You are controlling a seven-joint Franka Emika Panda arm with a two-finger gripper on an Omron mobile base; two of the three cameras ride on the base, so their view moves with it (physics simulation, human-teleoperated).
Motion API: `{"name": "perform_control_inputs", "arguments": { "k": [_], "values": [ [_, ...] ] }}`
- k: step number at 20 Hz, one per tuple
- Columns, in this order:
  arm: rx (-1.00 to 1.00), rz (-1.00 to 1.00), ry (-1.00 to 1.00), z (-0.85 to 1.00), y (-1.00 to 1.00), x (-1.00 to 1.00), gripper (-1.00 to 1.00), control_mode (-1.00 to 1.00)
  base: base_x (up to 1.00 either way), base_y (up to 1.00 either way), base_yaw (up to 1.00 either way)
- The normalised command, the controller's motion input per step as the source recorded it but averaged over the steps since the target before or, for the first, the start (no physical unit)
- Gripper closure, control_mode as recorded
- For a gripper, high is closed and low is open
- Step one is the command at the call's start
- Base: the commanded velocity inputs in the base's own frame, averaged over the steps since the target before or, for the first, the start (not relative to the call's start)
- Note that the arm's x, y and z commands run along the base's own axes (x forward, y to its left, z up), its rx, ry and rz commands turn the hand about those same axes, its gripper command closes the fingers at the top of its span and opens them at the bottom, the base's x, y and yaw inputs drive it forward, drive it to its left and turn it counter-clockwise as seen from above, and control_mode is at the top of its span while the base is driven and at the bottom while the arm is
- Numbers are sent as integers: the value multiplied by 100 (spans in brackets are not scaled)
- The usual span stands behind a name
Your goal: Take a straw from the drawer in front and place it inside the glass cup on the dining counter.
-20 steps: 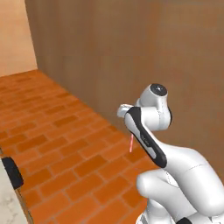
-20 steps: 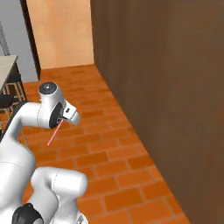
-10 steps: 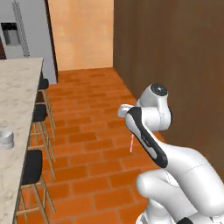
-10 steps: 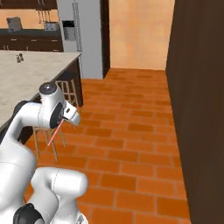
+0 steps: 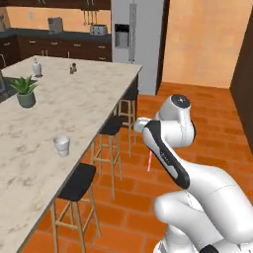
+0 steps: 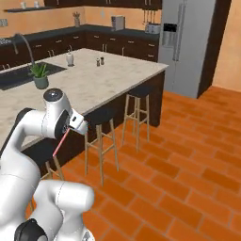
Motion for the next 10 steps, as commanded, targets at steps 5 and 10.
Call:
{"name": "perform_control_inputs", "arguments": {
  "k": [5, 10],
  "values": [
    [0, 0, 0, 0, 0, 0, 100, 100, 74, -39, 76],
    [0, 0, 0, 0, 0, 0, 100, 100, 64, -42, 76]
  ]
}}
